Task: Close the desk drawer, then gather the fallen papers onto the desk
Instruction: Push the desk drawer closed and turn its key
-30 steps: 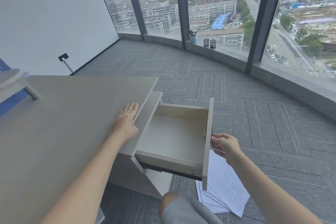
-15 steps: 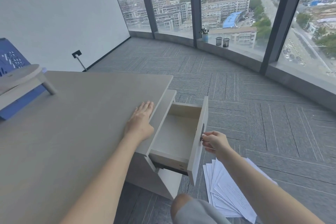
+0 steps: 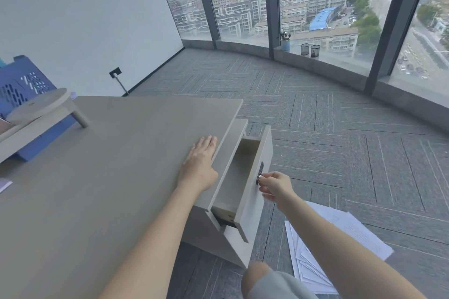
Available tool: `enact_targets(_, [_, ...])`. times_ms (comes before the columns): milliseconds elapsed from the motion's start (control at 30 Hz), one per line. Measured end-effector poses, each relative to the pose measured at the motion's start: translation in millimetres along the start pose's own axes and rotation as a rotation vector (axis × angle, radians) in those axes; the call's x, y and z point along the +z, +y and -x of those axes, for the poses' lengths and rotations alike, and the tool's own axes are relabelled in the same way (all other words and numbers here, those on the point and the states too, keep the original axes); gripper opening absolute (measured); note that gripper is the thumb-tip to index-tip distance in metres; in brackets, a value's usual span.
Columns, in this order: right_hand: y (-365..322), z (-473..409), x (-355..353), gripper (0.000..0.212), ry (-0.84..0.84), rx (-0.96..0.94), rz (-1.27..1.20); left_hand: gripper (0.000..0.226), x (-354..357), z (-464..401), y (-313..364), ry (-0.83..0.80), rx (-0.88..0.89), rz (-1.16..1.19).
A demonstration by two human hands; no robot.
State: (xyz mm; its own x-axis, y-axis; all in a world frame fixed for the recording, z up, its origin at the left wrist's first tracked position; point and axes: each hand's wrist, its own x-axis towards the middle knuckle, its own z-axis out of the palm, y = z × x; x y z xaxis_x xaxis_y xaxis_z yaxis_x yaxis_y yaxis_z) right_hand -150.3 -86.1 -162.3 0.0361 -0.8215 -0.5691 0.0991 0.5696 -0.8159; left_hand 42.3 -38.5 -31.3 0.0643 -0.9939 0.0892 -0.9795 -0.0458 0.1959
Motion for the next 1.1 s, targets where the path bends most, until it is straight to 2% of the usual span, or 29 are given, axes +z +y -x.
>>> enact_targets(700, [-7, -20, 66, 0.008, -0.109, 0.039, 0.030, 0.091, -3, 2, 3, -0.015, 0.001, -0.020])
enact_targets(1100, [-5, -29, 73, 0.005, -0.109, 0.047, 0.009, 0.091, -1, 2, 5, -0.013, 0.017, -0.072])
